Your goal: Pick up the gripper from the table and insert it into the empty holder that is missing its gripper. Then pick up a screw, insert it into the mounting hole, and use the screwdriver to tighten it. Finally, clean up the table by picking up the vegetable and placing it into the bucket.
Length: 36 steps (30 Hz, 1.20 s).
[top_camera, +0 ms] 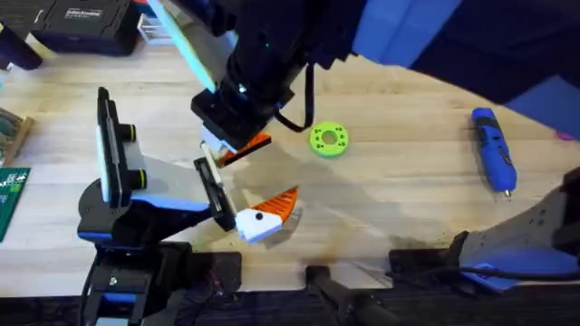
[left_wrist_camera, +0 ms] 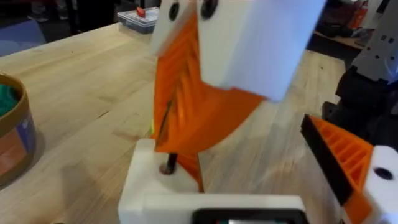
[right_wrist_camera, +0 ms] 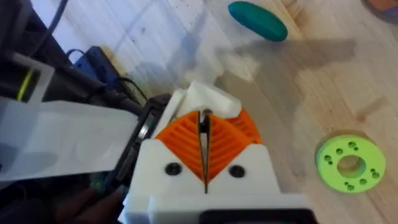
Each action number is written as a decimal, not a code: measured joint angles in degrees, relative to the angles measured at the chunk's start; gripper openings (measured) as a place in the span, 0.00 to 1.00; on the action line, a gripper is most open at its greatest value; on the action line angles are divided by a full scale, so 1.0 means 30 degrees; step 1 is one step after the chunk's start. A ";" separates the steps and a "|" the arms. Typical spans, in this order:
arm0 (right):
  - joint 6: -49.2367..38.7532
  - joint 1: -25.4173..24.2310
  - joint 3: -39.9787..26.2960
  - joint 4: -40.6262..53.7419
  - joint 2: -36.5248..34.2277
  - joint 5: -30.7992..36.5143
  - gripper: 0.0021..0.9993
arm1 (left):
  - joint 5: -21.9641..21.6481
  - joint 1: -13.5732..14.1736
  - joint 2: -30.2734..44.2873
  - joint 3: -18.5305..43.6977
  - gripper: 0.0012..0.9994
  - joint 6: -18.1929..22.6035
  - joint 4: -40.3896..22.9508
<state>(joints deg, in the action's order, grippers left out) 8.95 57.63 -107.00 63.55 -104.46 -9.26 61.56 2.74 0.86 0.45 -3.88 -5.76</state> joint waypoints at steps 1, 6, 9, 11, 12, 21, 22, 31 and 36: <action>0.0000 0.0000 -0.0043 -0.0039 -0.0063 -0.0005 0.01 | 0.0010 0.0000 -0.0005 0.0000 0.99 -0.0008 0.0000; 0.0000 0.0000 -0.0109 -0.0137 -0.0189 0.0000 0.01 | 0.0124 0.0007 -0.0001 0.0000 0.99 -0.0022 -0.0007; 0.0000 0.0000 -0.0110 -0.0106 -0.0225 -0.0008 0.01 | 0.0128 0.0007 -0.0024 0.0000 0.99 0.0047 0.0002; 0.0000 0.0000 -0.0110 -0.0234 -0.0297 -0.0008 0.01 | 0.0124 0.0005 -0.0022 0.0000 0.99 0.0022 0.0000; -0.0002 0.0000 -0.0110 -0.0326 -0.0307 -0.0003 0.01 | 0.0129 0.0007 -0.0022 0.0000 0.99 0.0017 0.0000; 0.0000 0.0000 -0.0110 -0.0390 -0.0314 0.0000 0.01 | 0.0131 0.0007 -0.0022 0.0000 0.99 0.0073 0.0000; -0.0005 0.0000 -0.0110 -0.0363 -0.0314 0.0000 0.01 | 0.0131 0.0007 -0.0022 0.0000 0.99 0.0073 0.0000; 0.0000 0.0000 -0.0110 -0.0211 -0.0339 0.0000 0.01 | 0.0131 0.0007 -0.0022 0.0000 0.99 0.0047 0.0000; -0.0007 -0.0007 -0.0212 -0.0570 -0.0694 0.0066 0.01 | 0.0168 0.0007 -0.0022 0.0000 0.99 -0.0051 -0.0008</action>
<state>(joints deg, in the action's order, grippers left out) 8.93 57.60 -107.63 61.84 -106.54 -9.06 62.06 2.76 0.80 0.45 -4.03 -5.78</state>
